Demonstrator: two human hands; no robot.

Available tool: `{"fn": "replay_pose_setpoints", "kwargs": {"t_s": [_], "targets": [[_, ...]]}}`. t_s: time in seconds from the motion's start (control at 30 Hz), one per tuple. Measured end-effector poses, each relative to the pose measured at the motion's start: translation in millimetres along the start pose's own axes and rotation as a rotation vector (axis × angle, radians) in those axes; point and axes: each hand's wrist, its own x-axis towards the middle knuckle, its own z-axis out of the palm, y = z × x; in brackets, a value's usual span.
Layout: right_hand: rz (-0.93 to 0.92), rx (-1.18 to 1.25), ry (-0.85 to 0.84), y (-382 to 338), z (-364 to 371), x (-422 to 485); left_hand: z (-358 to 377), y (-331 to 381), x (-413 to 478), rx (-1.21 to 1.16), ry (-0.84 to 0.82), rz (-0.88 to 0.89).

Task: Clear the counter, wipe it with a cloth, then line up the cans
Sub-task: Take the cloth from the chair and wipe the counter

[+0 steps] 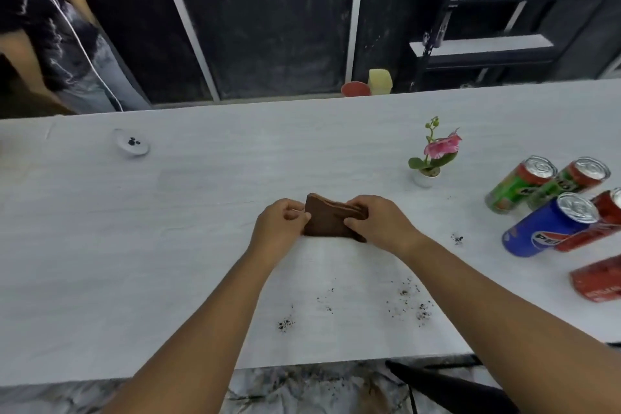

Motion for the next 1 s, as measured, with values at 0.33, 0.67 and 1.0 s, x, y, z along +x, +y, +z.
{"fn": "replay_pose_setpoints", "kwargs": {"t_s": [0.33, 0.67, 1.0], "targets": [[-0.422, -0.289, 0.046, -21, 34, 3, -125, -115, -44, 0.615, 0.246, 0.435], [-0.443, -0.267, 0.080, -33, 55, -24, -140, -144, -59, 0.570, 0.318, 0.452], [-0.521, -0.202, 0.070, -39, 85, -119, -140, -144, -66, 0.549, 0.304, 0.484]]}}
